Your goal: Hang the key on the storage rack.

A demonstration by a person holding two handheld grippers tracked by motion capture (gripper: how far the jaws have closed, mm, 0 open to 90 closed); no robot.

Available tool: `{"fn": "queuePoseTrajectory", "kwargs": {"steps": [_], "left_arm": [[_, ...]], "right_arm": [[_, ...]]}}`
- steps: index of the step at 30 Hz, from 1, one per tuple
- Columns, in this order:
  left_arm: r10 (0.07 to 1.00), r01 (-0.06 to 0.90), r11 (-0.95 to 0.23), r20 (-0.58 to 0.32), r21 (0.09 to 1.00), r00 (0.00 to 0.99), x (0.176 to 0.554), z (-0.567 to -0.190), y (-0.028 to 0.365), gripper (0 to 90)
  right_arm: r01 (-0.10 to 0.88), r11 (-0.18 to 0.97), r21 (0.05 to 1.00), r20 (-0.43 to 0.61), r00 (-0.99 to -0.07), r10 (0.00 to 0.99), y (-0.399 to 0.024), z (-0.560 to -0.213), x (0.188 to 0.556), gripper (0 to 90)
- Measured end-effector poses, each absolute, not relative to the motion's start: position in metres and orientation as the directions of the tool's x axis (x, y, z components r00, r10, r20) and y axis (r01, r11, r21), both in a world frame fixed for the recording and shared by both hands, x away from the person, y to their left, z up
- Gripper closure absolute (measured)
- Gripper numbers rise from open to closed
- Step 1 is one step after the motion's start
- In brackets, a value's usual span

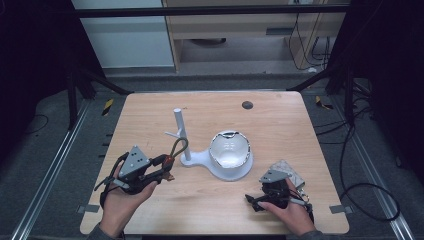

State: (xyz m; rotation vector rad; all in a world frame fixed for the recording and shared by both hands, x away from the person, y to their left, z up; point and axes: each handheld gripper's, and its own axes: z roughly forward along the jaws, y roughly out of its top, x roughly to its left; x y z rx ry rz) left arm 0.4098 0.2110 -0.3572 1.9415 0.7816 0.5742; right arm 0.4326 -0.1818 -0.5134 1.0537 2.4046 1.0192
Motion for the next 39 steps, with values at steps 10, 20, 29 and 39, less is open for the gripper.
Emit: {"fn": "queuePoseTrajectory", "kwargs": {"steps": [10, 20, 29, 39], "left_arm": [[0.751, 0.271, -0.333, 0.081, 0.903, 0.655, 0.422, -0.349, 0.205, 66.1], [0.778, 0.317, -0.323, 0.06, 0.892, 0.626, 0.438, -0.362, 0.21, 66.1], [0.791, 0.356, -0.32, 0.041, 0.878, 0.611, 0.451, -0.378, 0.208, 66.0], [0.803, 0.379, -0.305, 0.022, 0.874, 0.595, 0.463, -0.392, 0.2, 66.0]], "right_arm": [[0.506, 0.474, 0.72, -0.01, -0.676, 0.737, -0.182, -0.513, 0.432, 0.2], [0.505, 0.476, 0.72, -0.011, -0.677, 0.736, -0.182, -0.513, 0.432, 0.2], [0.505, 0.476, 0.72, -0.011, -0.677, 0.736, -0.182, -0.513, 0.432, 0.2], [0.505, 0.476, 0.72, -0.011, -0.677, 0.736, -0.182, -0.513, 0.432, 0.2]]}}
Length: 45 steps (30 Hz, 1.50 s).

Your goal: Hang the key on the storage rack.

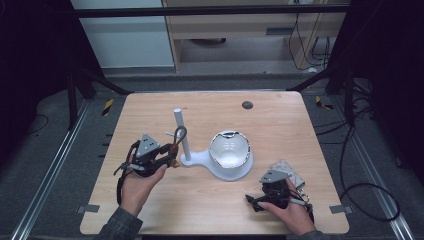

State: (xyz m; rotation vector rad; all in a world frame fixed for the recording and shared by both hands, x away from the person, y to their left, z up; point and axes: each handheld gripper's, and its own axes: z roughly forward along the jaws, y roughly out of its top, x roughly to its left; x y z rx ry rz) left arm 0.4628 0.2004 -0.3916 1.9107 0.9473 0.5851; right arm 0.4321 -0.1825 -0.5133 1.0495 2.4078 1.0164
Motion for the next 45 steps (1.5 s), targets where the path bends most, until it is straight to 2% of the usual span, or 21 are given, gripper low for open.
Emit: {"fn": "queuePoseTrajectory", "kwargs": {"steps": [45], "left_arm": [[0.816, 0.405, -0.3, 0.013, 0.864, 0.577, 0.482, -0.404, 0.191, 65.4]], "right_arm": [[0.506, 0.474, 0.721, -0.011, -0.675, 0.737, -0.183, -0.513, 0.432, 0.2]]}}
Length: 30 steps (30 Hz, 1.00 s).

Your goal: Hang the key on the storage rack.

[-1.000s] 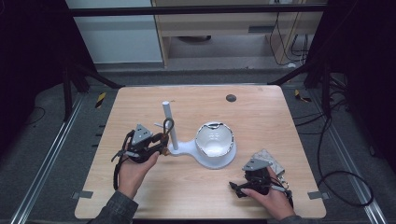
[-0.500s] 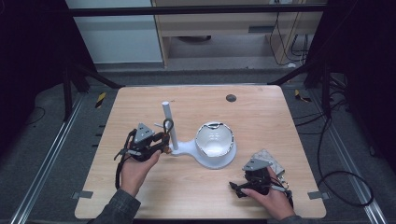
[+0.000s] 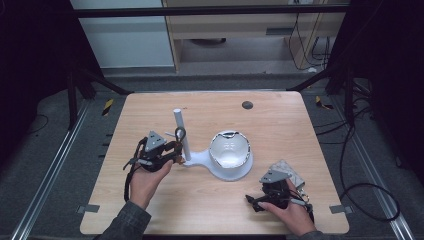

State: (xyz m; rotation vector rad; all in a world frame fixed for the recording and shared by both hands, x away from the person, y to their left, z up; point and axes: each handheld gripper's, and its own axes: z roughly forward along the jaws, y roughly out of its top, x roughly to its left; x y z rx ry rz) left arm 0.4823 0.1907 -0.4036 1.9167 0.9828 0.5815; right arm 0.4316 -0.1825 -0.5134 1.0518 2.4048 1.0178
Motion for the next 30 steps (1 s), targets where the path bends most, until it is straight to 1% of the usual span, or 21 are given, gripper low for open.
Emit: {"fn": "queuePoseTrajectory", "kwargs": {"steps": [10, 13, 21, 27, 30], "left_arm": [[0.816, 0.412, -0.3, 0.008, 0.86, 0.578, 0.486, -0.404, 0.189, 65.2], [0.814, 0.414, -0.305, 0.009, 0.858, 0.58, 0.486, -0.405, 0.188, 63.8], [0.815, 0.411, -0.311, 0.018, 0.857, 0.579, 0.481, -0.405, 0.191, 51.9], [0.819, 0.426, -0.34, 0.042, 0.838, 0.572, 0.475, -0.413, 0.203, 39.1], [0.823, 0.451, -0.359, 0.048, 0.817, 0.567, 0.477, -0.422, 0.212, 33.0]], "right_arm": [[0.506, 0.474, 0.721, -0.011, -0.675, 0.737, -0.183, -0.513, 0.432, 0.2], [0.506, 0.473, 0.721, -0.01, -0.675, 0.738, -0.183, -0.513, 0.431, 0.2], [0.506, 0.475, 0.72, -0.011, -0.676, 0.737, -0.183, -0.513, 0.431, 0.2], [0.509, 0.472, 0.72, -0.007, -0.675, 0.738, -0.183, -0.513, 0.431, 0.2], [0.508, 0.473, 0.72, -0.008, -0.675, 0.738, -0.183, -0.513, 0.431, 0.2]]}}
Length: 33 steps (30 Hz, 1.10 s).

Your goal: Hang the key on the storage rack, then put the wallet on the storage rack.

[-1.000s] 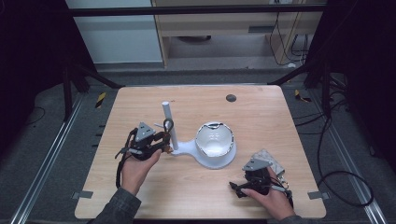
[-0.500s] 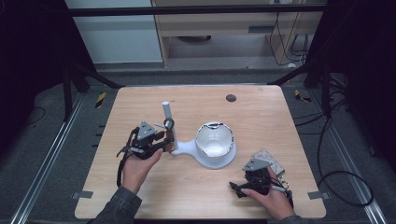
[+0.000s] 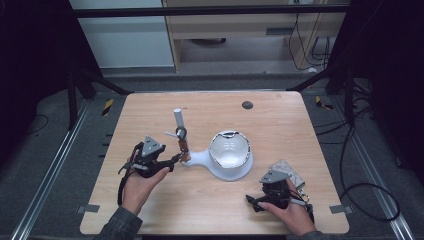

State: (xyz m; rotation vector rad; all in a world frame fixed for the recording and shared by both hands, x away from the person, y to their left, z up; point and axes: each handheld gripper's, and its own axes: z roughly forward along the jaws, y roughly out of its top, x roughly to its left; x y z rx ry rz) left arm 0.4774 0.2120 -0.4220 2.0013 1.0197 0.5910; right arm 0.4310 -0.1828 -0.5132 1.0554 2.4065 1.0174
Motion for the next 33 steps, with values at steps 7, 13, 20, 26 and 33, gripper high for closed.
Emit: {"fn": "queuePoseTrajectory", "kwargs": {"steps": [7, 13, 20, 26, 33], "left_arm": [[0.835, 0.529, -0.362, 0.015, 0.768, 0.549, 0.49, -0.449, 0.231, 18.3], [0.855, 0.581, -0.345, -0.008, 0.737, 0.518, 0.499, -0.473, 0.242, 14.1], [0.855, 0.61, -0.365, -0.006, 0.703, 0.519, 0.505, -0.488, 0.244, 10.7], [0.845, 0.614, -0.404, 0.018, 0.678, 0.535, 0.506, -0.492, 0.241, 8.8], [0.84, 0.623, -0.408, 0.007, 0.668, 0.543, 0.504, -0.5, 0.246, 7.8]], "right_arm": [[0.51, 0.471, 0.719, -0.007, -0.673, 0.74, -0.183, -0.513, 0.431, 0.2], [0.511, 0.47, 0.719, -0.009, -0.67, 0.742, -0.183, -0.513, 0.431, 0.2], [0.509, 0.479, 0.716, -0.002, -0.684, 0.729, -0.184, -0.512, 0.432, 3.4], [0.493, 0.524, 0.694, -0.058, -0.688, 0.724, -0.187, -0.499, 0.43, 4.8], [0.508, 0.564, 0.651, -0.093, -0.684, 0.723, -0.209, -0.467, 0.43, 6.9]]}}
